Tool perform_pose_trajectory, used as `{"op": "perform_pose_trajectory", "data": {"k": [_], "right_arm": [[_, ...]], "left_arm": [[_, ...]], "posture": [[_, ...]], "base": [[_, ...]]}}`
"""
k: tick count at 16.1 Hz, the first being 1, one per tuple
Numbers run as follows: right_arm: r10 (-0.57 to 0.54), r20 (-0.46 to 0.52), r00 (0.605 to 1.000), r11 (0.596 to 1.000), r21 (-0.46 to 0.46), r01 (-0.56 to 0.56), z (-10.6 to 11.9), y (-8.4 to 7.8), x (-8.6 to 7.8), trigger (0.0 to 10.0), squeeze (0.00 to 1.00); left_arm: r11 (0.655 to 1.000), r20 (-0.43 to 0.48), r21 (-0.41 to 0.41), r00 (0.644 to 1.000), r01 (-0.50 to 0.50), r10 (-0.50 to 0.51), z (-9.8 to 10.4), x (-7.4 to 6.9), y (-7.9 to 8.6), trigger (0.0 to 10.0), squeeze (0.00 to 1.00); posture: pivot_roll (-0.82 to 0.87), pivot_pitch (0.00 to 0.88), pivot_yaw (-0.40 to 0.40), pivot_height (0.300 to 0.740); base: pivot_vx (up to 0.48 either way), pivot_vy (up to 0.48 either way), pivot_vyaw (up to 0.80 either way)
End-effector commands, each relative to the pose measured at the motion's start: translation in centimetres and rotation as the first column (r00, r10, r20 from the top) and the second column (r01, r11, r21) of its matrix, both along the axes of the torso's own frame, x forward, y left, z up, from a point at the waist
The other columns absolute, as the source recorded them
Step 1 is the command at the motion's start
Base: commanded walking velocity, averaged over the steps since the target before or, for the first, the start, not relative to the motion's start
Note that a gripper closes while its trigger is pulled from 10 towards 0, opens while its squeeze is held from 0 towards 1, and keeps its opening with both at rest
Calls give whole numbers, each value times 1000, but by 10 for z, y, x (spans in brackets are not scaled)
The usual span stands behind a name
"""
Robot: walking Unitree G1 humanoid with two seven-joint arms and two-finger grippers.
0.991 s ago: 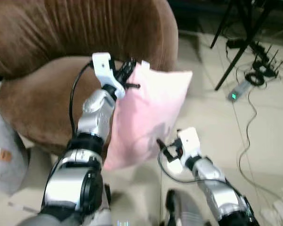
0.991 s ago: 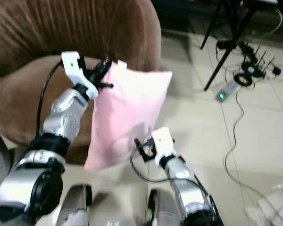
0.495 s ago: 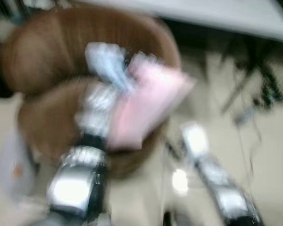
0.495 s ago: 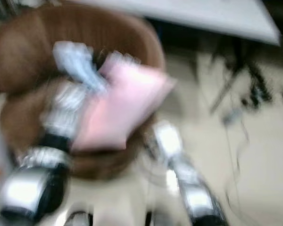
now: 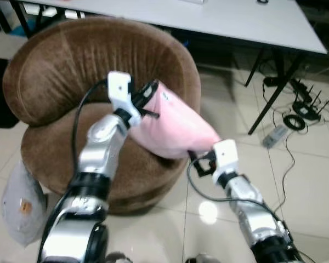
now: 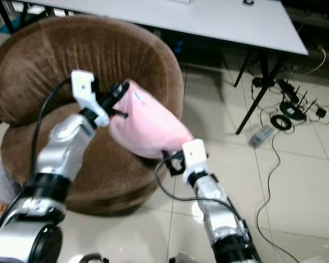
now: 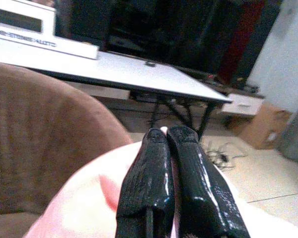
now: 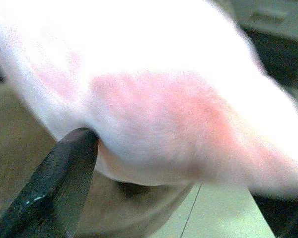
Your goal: Move the pillow to the sofa from floor
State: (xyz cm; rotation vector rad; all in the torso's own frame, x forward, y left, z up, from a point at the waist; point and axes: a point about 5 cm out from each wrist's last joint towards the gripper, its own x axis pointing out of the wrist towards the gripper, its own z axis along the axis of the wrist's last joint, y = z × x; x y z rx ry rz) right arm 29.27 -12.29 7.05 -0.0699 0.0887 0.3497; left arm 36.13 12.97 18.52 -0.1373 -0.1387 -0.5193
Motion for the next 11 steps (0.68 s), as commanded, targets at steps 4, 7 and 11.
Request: {"op": "perform_pose_trajectory", "data": {"k": [4,7,11], "right_arm": [[64,8,998,998,21,-64,13,0,-8,10000,106],[154,-74,985,988,25,-153,7,-2,-22,10000,98],[197,-174,965,980,43,-193,-2,-12,-37,10000,90]], "left_arm": [[982,-45,187,998,-31,41,2,-30,39,0,0],[951,-248,265,942,-158,225,-38,-51,78,0,0],[900,-388,240,814,-363,432,-76,-101,81,0,0]], "posture": [[30,9,-11,740],[44,29,-20,740],[42,47,-36,740]], "base": [[0,0,0],[0,0,0],[0,0,0]]}}
